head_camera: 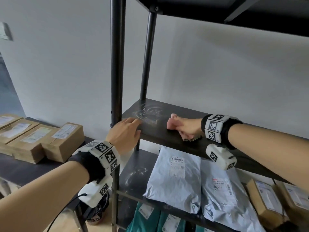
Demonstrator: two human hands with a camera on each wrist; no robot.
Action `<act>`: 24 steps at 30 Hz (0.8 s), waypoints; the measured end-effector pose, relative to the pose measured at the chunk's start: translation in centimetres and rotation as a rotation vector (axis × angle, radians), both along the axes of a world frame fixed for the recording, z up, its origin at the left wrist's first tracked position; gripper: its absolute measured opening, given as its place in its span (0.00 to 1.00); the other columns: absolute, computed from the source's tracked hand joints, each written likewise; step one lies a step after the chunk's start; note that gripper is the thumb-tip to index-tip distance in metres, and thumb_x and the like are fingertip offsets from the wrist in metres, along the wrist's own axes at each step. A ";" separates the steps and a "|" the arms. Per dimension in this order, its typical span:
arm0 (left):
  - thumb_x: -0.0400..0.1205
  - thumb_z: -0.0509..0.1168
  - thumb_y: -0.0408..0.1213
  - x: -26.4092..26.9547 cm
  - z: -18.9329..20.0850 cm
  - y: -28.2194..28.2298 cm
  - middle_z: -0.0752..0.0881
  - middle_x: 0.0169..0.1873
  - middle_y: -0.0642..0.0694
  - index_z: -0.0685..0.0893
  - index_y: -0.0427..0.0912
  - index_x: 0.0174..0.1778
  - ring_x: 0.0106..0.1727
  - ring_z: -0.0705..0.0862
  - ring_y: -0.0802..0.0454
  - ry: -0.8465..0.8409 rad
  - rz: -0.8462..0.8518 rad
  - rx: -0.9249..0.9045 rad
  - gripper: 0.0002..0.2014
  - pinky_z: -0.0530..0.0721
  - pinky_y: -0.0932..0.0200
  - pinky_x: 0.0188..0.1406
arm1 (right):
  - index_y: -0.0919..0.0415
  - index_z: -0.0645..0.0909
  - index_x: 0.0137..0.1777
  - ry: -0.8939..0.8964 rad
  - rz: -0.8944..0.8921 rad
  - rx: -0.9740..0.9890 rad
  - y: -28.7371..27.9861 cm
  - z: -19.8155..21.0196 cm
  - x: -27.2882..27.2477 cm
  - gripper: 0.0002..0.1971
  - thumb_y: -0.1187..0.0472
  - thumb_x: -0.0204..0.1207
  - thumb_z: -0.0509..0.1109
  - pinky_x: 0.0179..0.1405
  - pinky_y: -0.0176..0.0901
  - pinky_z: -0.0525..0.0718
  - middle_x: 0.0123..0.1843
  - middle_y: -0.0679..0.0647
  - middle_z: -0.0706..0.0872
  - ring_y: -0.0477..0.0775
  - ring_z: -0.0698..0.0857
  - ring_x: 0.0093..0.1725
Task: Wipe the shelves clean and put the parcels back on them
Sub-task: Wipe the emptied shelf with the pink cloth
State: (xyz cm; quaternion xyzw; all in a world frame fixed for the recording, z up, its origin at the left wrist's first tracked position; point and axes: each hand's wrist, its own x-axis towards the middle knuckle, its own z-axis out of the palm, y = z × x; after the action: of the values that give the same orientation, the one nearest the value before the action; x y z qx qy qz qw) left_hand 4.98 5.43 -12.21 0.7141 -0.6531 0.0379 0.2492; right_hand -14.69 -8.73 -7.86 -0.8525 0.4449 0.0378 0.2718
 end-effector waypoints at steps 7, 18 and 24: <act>0.83 0.57 0.38 1.4 0.5 0.9 0.81 0.58 0.52 0.80 0.48 0.61 0.63 0.77 0.51 -0.026 0.043 -0.056 0.13 0.82 0.54 0.47 | 0.71 0.62 0.77 -0.014 0.312 0.055 5.5 1.3 5.1 0.23 0.61 0.86 0.55 0.32 0.28 0.82 0.52 0.66 0.87 0.41 0.87 0.38; 0.83 0.56 0.42 4.7 -0.1 3.6 0.83 0.59 0.49 0.81 0.50 0.61 0.56 0.82 0.48 0.015 0.062 0.320 0.13 0.80 0.56 0.52 | 0.62 0.74 0.29 0.102 0.053 0.127 2.9 1.5 5.3 0.27 0.64 0.89 0.45 0.24 0.29 0.73 0.09 0.47 0.73 0.41 0.74 0.13; 0.83 0.56 0.43 5.1 0.2 3.0 0.82 0.62 0.49 0.80 0.50 0.64 0.58 0.82 0.47 0.017 0.056 0.395 0.15 0.78 0.60 0.51 | 0.61 0.70 0.54 -0.030 0.173 0.101 3.1 1.1 12.6 0.09 0.65 0.88 0.48 0.25 0.39 0.82 0.19 0.50 0.82 0.42 0.80 0.18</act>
State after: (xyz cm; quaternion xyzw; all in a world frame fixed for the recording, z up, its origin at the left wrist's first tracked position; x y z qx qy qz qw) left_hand 10.09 8.43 -11.97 0.7673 -0.6255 -0.0904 0.1086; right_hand -2.12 -5.67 -6.79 -0.8735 0.3630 0.0708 0.3165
